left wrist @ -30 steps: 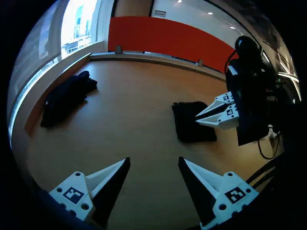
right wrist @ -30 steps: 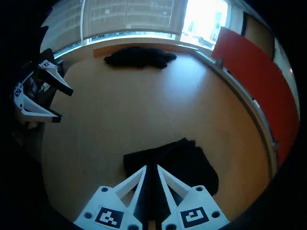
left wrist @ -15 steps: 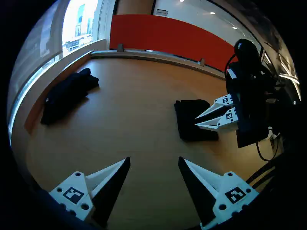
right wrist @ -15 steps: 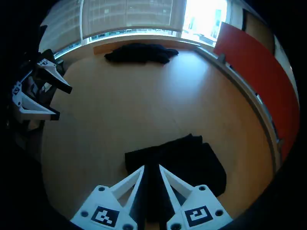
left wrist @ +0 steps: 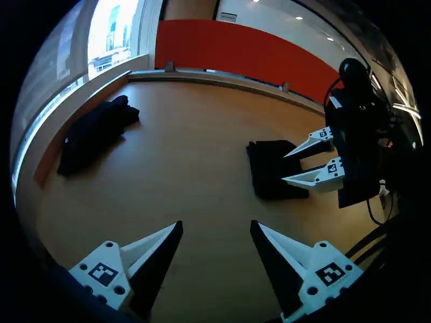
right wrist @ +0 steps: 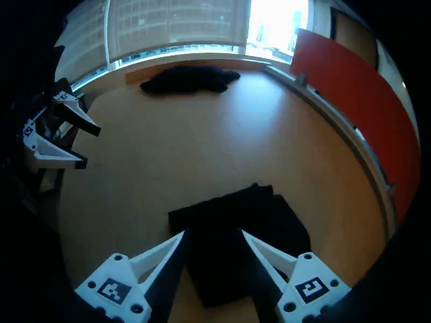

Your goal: Fold towel

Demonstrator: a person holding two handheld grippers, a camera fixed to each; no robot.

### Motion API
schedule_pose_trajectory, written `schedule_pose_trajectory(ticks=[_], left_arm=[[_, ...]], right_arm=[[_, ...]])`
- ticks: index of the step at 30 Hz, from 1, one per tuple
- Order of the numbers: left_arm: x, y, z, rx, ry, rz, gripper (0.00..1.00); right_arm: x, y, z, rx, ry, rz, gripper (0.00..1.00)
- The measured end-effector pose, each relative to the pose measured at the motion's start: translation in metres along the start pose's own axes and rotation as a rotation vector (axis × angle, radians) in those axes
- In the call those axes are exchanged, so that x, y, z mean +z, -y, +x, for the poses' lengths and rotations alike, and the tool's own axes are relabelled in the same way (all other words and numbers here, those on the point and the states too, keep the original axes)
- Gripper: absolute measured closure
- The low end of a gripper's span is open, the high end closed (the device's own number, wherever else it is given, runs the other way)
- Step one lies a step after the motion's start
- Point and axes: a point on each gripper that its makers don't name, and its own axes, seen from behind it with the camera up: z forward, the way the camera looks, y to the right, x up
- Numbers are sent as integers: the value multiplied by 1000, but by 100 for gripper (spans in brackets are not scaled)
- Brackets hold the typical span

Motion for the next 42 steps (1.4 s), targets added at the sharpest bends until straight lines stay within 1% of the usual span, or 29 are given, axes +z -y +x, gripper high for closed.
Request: schedule_pose_trajectory(ticks=[9, 18, 27, 33, 42], left_arm=[[2, 0, 4, 5, -4, 1, 7], [2, -5, 5, 15, -5, -3, 7], [4, -9, 6, 20, -5, -7, 7], [5, -13, 7, 29, -3, -12, 7], [6, -16, 8, 32, -5, -13, 7]], right_arm=[[-11, -4, -15, 18, 7, -23, 35], [-25, -9, -44, 42, 32, -55, 34], [-39, -10, -75, 77, 63, -76, 34], [-41, -7, -85, 95, 70, -80, 34], [-37, 1, -103, 117, 94, -78, 34]])
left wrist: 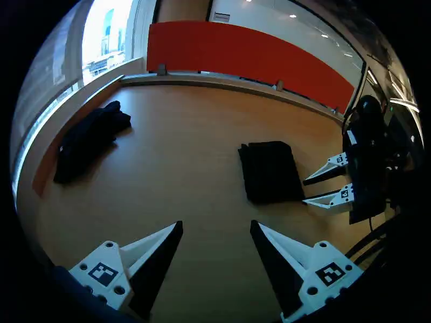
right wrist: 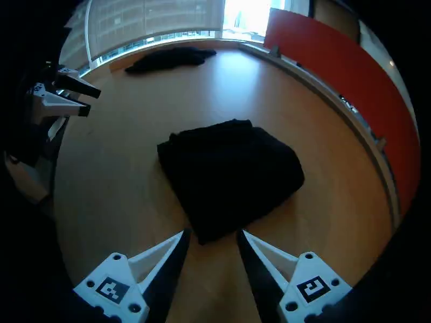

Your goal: Fold towel

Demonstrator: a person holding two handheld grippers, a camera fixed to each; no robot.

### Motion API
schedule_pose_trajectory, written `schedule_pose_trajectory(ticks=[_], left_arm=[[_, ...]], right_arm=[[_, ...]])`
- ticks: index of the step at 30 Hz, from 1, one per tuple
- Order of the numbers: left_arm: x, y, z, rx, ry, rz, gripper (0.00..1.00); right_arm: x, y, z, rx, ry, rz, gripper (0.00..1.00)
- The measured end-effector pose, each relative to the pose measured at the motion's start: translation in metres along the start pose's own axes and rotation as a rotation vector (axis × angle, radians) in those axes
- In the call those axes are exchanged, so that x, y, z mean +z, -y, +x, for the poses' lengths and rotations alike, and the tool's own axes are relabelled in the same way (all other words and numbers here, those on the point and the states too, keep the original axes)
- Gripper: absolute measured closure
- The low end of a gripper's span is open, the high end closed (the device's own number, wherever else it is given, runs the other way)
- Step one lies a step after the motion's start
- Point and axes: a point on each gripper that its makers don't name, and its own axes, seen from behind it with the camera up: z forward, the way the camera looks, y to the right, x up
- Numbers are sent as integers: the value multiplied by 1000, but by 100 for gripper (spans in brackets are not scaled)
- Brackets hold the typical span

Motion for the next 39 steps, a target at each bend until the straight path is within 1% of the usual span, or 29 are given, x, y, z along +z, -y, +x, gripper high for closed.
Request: schedule_pose_trajectory(ticks=[6, 10, 18, 23, 26, 28, 36, 39], left_arm=[[0, 0, -2, -1, 2, 0, 7], [0, 0, -2, 0, 3, -1, 7], [1, -1, -2, -1, 2, -4, 7], [0, -1, -2, -3, 2, -5, 7], [0, -1, -2, -3, 3, -5, 7], [0, -1, -2, -2, 4, -5, 7], [-1, -2, -3, 1, 5, -6, 7], [-1, -2, -3, 1, 5, -6, 7]], right_arm=[[4, 3, -8, 13, 8, 1, 34], [5, 4, -9, 22, 8, 8, 40], [5, 7, -8, 40, 4, 16, 45], [6, 10, -8, 60, 1, 26, 55], [7, 9, -7, 73, -2, 22, 62], [7, 9, -7, 80, -3, 19, 66], [10, 7, -7, 92, -3, 16, 90], [10, 6, -7, 100, -3, 14, 94]])
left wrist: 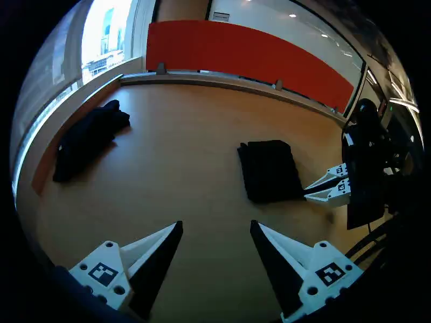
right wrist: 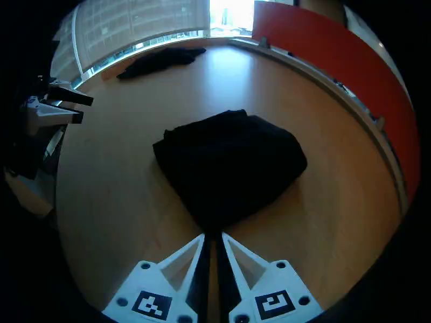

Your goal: Fold towel

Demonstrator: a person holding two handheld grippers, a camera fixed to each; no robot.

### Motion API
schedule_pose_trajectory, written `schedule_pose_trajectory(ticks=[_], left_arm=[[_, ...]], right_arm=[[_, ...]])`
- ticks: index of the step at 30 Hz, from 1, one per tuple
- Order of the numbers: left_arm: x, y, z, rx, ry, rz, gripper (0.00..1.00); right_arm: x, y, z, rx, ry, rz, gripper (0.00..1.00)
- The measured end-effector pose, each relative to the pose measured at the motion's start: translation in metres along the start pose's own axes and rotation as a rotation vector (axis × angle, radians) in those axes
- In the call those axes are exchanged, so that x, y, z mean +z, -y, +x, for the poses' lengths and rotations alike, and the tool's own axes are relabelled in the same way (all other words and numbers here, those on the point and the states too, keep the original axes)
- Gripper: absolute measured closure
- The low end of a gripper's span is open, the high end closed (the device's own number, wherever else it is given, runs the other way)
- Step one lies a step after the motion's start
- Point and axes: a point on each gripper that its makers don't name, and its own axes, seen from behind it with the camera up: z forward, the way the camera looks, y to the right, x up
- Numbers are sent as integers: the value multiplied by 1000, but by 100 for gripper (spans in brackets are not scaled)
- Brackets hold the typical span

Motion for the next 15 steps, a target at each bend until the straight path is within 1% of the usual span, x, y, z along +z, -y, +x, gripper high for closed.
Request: schedule_pose_trajectory(ticks=[3, 9, 15], left_arm=[[0, 0, 1, 1, -1, -2, 7], [-1, 1, 4, 8, -5, -3, 7], [-3, 0, 10, 16, -15, -7, 7]], right_arm=[[0, -2, 0, 5, -1, -6, 94], [-5, -8, 5, -7, -10, -27, 95], [-22, -17, 26, -18, -53, -56, 95]])
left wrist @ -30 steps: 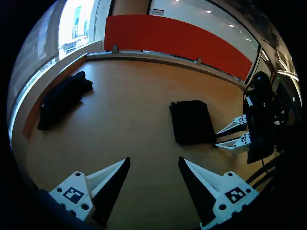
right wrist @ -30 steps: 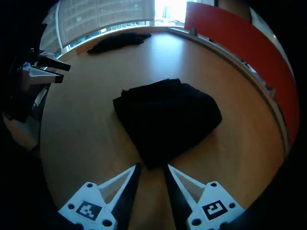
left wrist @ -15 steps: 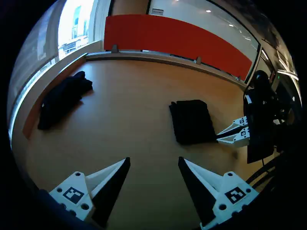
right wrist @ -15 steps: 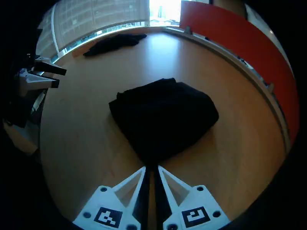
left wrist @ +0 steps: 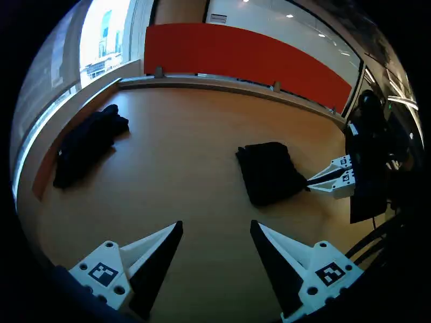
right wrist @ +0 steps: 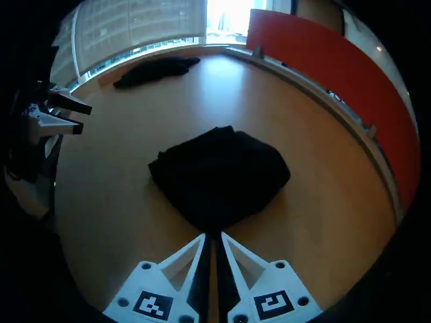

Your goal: Fold towel

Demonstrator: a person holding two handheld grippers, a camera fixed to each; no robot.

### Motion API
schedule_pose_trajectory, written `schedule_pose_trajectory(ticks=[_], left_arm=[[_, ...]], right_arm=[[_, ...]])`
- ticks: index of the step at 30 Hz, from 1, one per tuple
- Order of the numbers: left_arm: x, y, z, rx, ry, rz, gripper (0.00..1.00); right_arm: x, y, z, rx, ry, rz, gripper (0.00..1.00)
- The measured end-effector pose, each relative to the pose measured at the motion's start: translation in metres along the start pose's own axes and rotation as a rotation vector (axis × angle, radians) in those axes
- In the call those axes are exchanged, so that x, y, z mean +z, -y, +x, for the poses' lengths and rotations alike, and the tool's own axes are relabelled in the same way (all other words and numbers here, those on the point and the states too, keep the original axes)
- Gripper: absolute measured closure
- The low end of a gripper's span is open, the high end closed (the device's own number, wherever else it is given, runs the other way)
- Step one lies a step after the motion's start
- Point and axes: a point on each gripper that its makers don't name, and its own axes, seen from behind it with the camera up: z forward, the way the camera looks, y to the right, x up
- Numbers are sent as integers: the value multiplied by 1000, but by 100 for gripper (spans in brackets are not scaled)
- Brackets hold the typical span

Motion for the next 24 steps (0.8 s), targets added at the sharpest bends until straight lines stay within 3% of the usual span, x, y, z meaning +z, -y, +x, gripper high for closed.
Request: schedule_pose_trajectory(ticks=[17, 24], left_arm=[[-5, -12, 33, 43, -58, -20, 7], [-5, -17, 42, 58, -72, -30, 7]], right_arm=[[-63, -43, 96, -40, -179, -117, 95], [-79, -55, 112, -31, -219, -154, 95]])
